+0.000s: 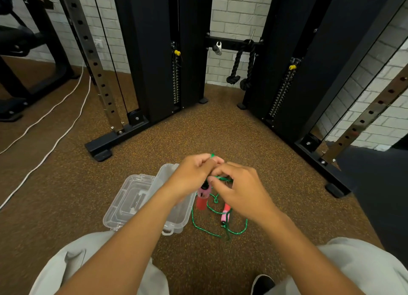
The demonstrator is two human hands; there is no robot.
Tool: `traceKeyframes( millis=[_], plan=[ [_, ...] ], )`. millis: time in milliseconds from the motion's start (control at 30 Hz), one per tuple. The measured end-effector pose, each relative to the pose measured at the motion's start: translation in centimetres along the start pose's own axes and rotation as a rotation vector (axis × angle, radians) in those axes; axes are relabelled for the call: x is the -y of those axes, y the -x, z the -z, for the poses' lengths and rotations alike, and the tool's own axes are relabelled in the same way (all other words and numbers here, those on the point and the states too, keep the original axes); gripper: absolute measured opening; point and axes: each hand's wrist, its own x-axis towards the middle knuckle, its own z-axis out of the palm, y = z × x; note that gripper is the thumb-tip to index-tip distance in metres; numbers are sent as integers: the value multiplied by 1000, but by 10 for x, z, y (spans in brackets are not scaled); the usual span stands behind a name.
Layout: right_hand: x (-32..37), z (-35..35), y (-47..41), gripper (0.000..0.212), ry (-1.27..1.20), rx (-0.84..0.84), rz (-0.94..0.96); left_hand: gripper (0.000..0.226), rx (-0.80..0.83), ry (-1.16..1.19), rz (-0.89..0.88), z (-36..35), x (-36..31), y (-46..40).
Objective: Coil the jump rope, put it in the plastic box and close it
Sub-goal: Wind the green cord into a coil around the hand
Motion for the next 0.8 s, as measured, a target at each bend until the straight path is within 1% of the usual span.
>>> traceKeyframes(
  millis=[100, 167, 267, 367, 500, 600, 667, 800],
  plan=[
    [-1, 10, -4, 5, -50, 16, -30, 30, -19, -54, -30, 0, 0, 1],
    [-5, 17, -6, 2, -80, -21, -51, 34, -4, -30, 19, 2, -4, 0],
    [-10, 22, -9, 5, -127, -58, -88, 37, 164, 130, 137, 0, -9, 6],
    [-16, 27, -12, 12, -227, -58, -121, 34, 263, 106, 96, -1, -8, 8],
    [-23, 29, -14, 16, -376, -87, -140, 31, 249, 113, 46, 0, -10, 8],
    [-25, 25, -16, 11, -404, -170, -150, 30, 246, 150, 33, 1, -11, 8],
    [-26, 23, -16, 8, -465, -205, -167, 30, 249, 167, 29, 2, -12, 10],
    [-25, 22, -14, 3, -650, -165, -209, 30, 265, 196, 50, 4, -12, 10]
  ],
)
